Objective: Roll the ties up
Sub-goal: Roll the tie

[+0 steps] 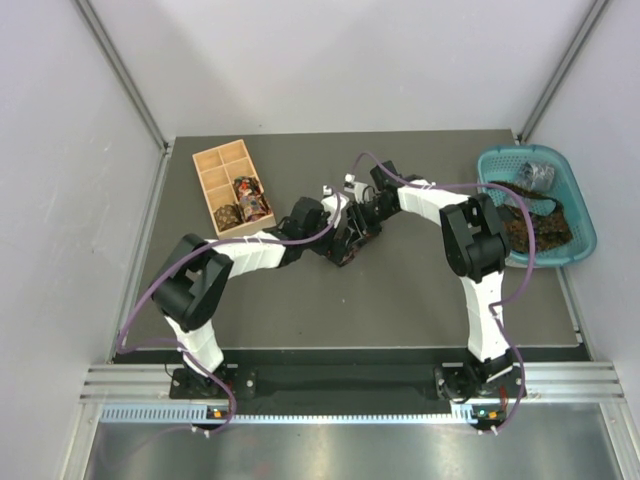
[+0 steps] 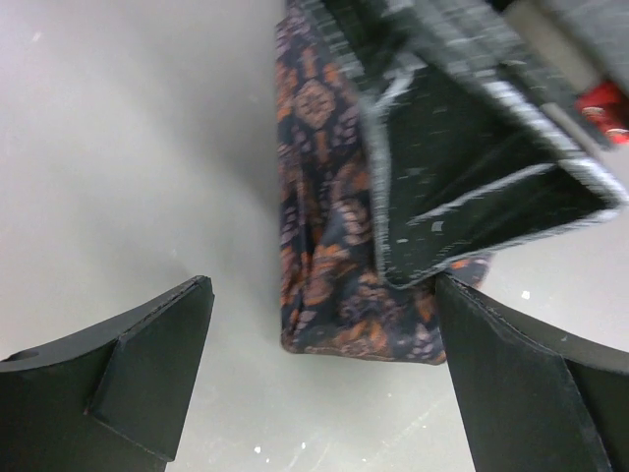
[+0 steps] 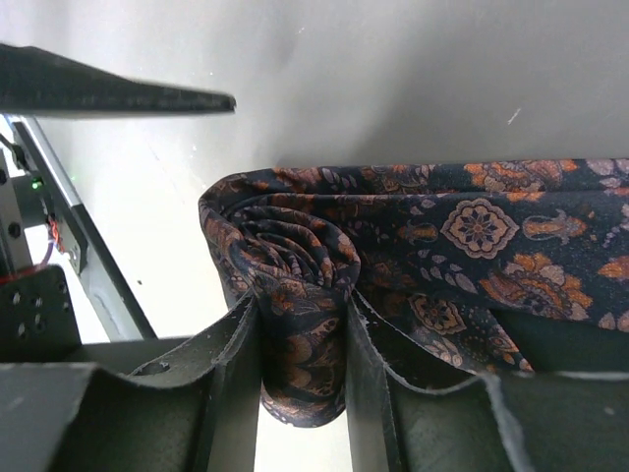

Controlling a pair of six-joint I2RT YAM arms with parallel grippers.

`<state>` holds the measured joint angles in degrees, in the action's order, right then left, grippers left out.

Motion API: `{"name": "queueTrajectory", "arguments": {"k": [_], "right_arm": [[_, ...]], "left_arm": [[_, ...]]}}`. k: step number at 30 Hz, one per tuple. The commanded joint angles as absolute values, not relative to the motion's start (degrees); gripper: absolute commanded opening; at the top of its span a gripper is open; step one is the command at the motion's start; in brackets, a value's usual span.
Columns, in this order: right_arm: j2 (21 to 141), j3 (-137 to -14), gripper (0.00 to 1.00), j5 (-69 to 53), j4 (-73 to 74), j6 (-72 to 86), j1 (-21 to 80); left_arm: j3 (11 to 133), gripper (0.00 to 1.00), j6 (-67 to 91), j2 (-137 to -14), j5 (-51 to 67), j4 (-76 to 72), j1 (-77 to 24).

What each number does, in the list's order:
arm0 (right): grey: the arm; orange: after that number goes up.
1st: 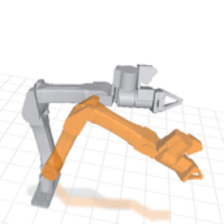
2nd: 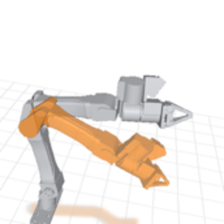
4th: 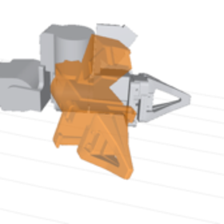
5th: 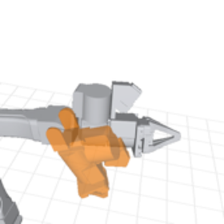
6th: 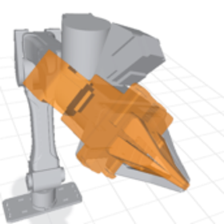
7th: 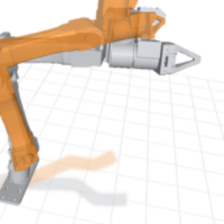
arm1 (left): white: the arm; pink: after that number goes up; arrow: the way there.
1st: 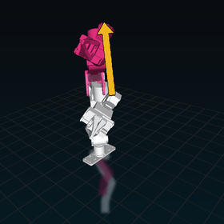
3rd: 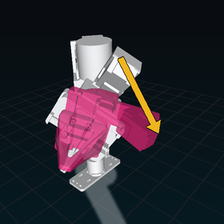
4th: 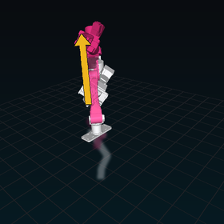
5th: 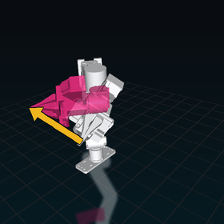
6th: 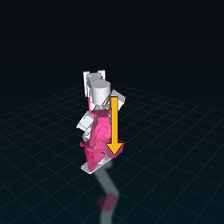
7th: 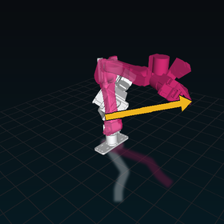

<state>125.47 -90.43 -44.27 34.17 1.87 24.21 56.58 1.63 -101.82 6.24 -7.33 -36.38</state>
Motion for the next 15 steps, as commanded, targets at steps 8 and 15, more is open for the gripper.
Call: {"name": "queueTrajectory", "arguments": {"k": [8,15], "right_arm": [[127.36,-87.98,0.36,-39.2,30.06,2.99,24.17],[126.91,-87.36,0.38,-39.46,29.53,3.16,24.08]], "left_arm": [[56.34,0.99,-4.39,-102.39,13.45,-16.52,-37.97],[54.14,0.99,-6.85,-103.62,13.62,-20.57,-38.14]]}}
